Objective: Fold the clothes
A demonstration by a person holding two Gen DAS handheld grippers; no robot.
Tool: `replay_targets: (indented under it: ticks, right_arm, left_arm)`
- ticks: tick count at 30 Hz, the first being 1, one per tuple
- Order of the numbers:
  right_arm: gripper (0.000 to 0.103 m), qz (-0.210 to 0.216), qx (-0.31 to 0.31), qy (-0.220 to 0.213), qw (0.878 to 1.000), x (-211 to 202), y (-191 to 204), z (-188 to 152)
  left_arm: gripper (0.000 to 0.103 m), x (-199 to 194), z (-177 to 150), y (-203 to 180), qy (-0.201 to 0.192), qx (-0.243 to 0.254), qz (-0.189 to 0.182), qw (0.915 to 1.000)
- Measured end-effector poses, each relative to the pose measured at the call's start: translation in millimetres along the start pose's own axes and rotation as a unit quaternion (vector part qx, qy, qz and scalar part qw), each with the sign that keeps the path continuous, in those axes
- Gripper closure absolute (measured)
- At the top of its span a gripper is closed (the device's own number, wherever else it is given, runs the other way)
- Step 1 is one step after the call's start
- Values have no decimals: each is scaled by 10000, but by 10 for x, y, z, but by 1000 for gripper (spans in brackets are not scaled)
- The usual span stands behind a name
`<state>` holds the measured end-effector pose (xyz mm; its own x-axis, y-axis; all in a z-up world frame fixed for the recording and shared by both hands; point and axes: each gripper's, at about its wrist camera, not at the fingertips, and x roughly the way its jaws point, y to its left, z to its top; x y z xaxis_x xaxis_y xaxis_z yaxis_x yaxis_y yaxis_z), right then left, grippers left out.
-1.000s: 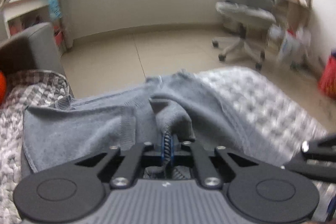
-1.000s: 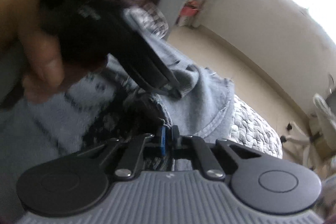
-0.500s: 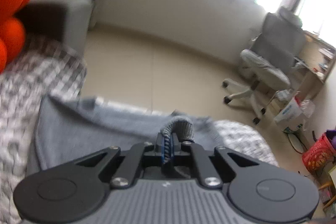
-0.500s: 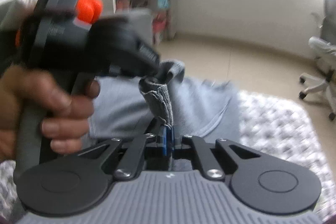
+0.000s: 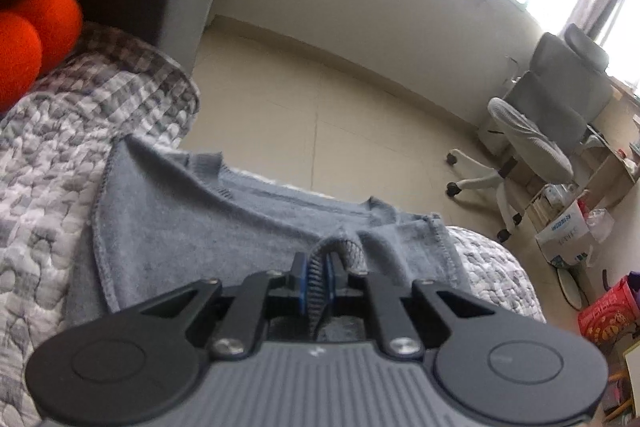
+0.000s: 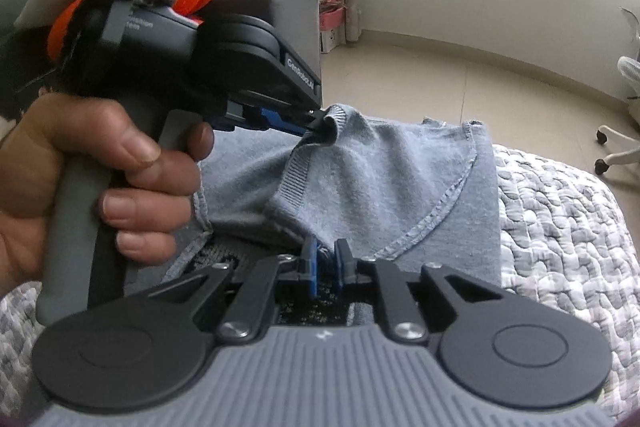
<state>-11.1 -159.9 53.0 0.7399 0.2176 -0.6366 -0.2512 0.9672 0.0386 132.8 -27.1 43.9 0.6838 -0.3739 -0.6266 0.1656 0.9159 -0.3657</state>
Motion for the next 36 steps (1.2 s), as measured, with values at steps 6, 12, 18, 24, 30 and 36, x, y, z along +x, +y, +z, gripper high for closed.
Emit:
replay_targets:
  ticks: [6, 12, 18, 24, 30, 36]
  right_arm:
    - [89, -103, -269, 65, 9996, 119, 24, -11]
    - [89, -252, -592, 25, 9979, 237, 54, -23]
    - [89, -290, -870, -65, 9958, 276, 104, -51]
    - [89, -343, -1111, -150, 9931, 303, 138, -50]
    - [101, -278, -1076, -243, 9935, 307, 149, -3]
    - [103, -135, -356, -818, 9959, 135, 45, 151]
  left_arm:
    - [91, 28, 1, 122, 53, -381, 130, 9992]
    - [61, 3, -20, 99, -18, -288, 48, 9996]
    - [54, -48, 26, 173, -201, -689, -283, 9970]
    - [42, 29, -18, -65, -163, 232, 10, 9996]
    - [100, 144, 7, -203, 11, 788, 230, 9966]
    - [100, 29, 190, -33, -302, 272, 29, 9992]
